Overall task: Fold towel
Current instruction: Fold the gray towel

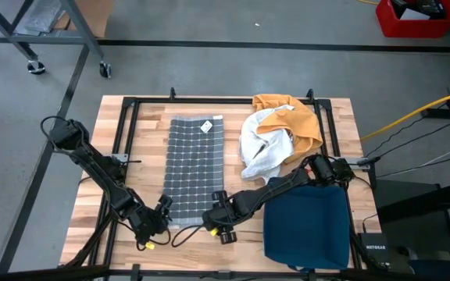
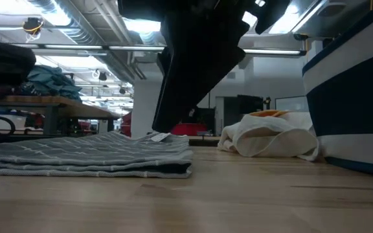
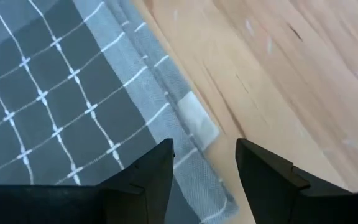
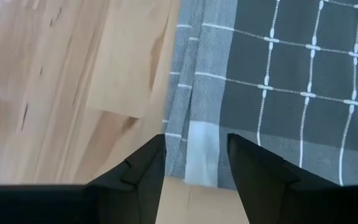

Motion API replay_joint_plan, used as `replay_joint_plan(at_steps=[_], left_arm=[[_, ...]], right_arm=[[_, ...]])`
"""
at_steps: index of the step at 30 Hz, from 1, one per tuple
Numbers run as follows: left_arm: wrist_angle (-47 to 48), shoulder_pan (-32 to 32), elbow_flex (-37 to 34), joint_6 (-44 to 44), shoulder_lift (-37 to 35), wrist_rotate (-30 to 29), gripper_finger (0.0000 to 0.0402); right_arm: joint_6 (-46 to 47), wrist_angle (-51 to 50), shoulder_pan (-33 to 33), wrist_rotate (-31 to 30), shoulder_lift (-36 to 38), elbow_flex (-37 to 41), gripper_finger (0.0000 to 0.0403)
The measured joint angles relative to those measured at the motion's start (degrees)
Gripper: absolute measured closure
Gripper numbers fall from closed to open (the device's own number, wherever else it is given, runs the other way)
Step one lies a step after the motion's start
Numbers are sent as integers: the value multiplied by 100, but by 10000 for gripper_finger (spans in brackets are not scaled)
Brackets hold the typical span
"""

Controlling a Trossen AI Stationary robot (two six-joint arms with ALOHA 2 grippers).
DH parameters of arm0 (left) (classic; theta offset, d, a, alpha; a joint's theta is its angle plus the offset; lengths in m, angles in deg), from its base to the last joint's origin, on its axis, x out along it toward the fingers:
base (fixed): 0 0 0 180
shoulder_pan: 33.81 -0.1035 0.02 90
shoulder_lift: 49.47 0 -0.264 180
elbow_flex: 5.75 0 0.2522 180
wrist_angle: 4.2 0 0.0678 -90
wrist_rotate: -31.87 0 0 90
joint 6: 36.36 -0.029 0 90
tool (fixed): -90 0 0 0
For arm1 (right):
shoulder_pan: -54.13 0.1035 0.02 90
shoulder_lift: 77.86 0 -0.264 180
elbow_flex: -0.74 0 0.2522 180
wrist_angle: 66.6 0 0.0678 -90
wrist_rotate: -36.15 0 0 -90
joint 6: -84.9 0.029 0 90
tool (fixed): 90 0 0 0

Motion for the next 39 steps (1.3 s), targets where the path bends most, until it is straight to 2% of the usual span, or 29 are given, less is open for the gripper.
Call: replay_joint_plan(at_steps=[10,24,28,32,36,39], left_arm=[[-645,-211,4,-105,536,1,235],[-427,-371,11,-207,534,-82,235],[-407,-496,11,-196,534,-107,235],[-400,-537,11,-196,532,-123,235],[-399,-537,9,-196,532,-140,235],[-399,-537,9,-196,532,-146,235]], right_arm=[[-24,-89,110,-86,-4,0,223],[-302,7,181,-544,-264,22,223],[-250,-10,181,-329,-326,22,223],[193,-23,185,61,-326,2,223],[306,-40,186,101,-323,-105,223],[302,-80,186,-109,-323,-98,223]])
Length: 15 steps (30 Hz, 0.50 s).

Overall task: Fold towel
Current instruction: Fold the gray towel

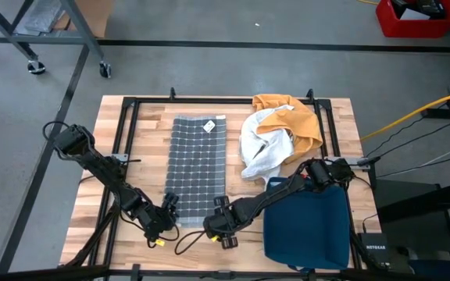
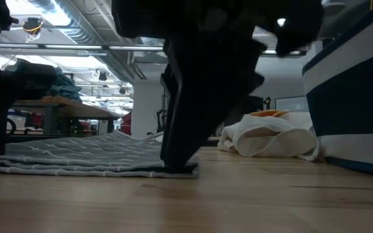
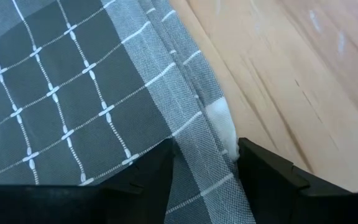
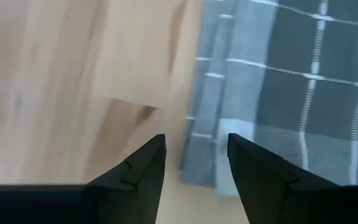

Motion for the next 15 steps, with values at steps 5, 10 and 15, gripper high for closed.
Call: replay_joint_plan(at_steps=[5,10,15], left_arm=[[2,0,0,-55,9,0,235],[7,0,-2,-37,11,-2,235],[6,0,-4,-12,13,-6,236]], right_arm=[[0,-9,-2,-337,-59,-2,223],[5,-47,-3,-234,-239,-28,223],[15,-59,4,-461,-245,-22,223]])
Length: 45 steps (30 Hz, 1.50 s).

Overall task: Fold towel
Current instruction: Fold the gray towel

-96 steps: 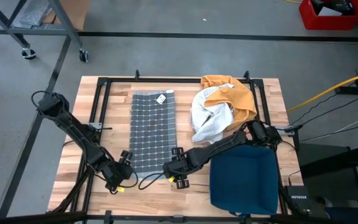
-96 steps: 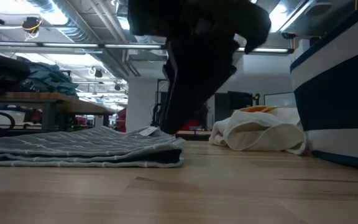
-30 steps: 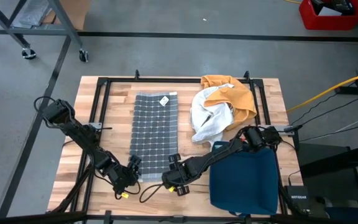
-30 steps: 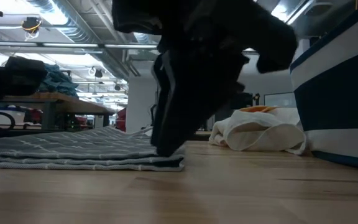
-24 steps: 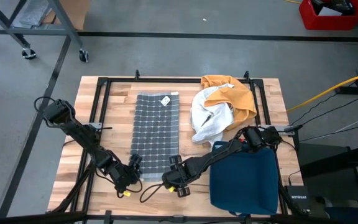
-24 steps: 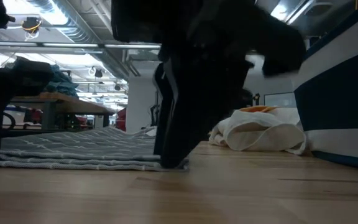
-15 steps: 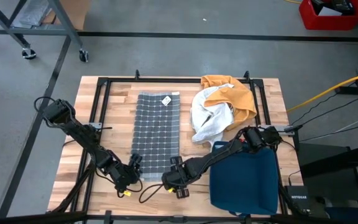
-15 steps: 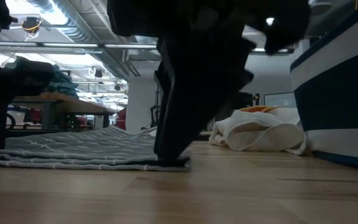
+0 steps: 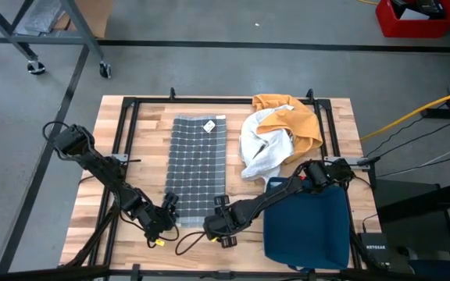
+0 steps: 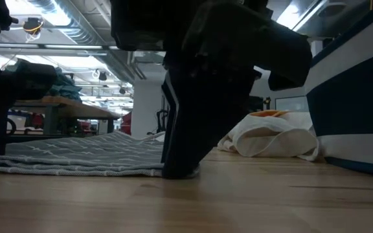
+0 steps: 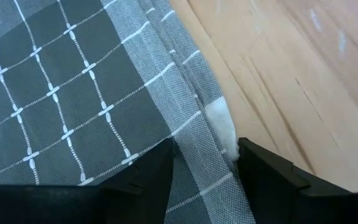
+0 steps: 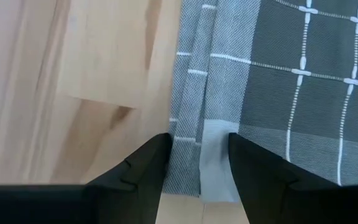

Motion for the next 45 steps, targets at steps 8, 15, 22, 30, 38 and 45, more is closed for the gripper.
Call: replay_joint_plan(at_steps=[8,15,22,30,38,45], left_arm=[[2,2,-3,274,9,-97,308],[14,0,-7,688,11,-198,393],[116,49,-17,1069,-257,-184,397],[798,85,-11,2031,-1513,-187,399],[1105,-5,-7,2008,-2405,-411,400],[1290,-336,-4,1524,-2721,-939,401]], right_arm=[[7,80,-41,4,-4,13,277],[7,315,-56,77,-15,18,390],[433,-67,-56,356,-56,-307,394],[743,-817,-41,742,-56,-1118,398],[763,-1489,-50,87,-43,-1942,399],[932,-2411,-128,-922,-39,-2448,400]])
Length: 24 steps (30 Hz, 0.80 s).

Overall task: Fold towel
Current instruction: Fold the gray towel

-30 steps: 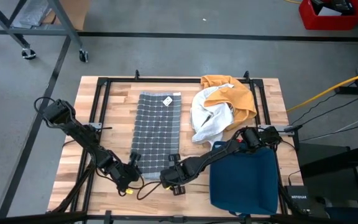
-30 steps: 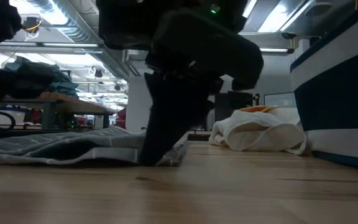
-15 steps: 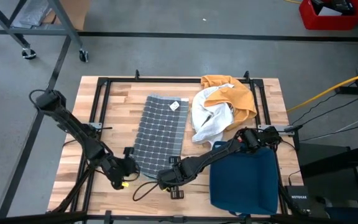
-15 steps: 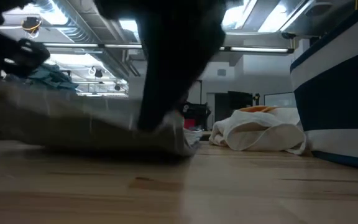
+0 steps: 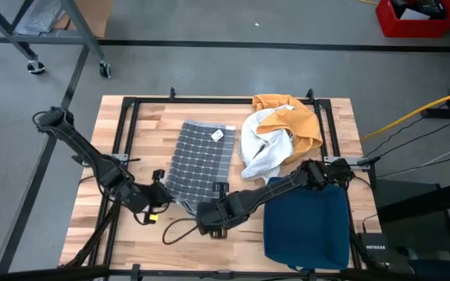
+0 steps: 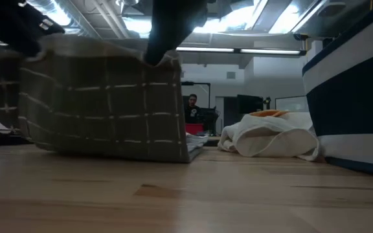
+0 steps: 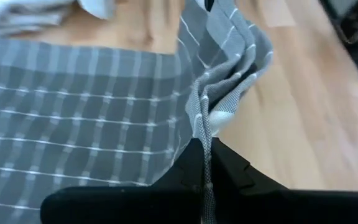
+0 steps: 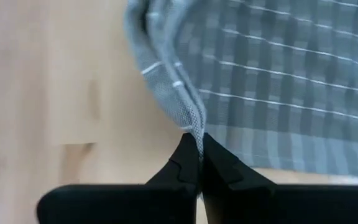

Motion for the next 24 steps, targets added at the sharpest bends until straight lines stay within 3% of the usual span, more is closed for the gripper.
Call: replay_joint_plan(at_steps=[9,24], left_arm=[[517,-587,4,-677,-266,-859,401],[840,-1944,4,-1891,-307,-1256,401]], right_arm=[[210,-571,-353,-571,2,-70,400],[307,-1171,-990,-818,7,-69,401]])
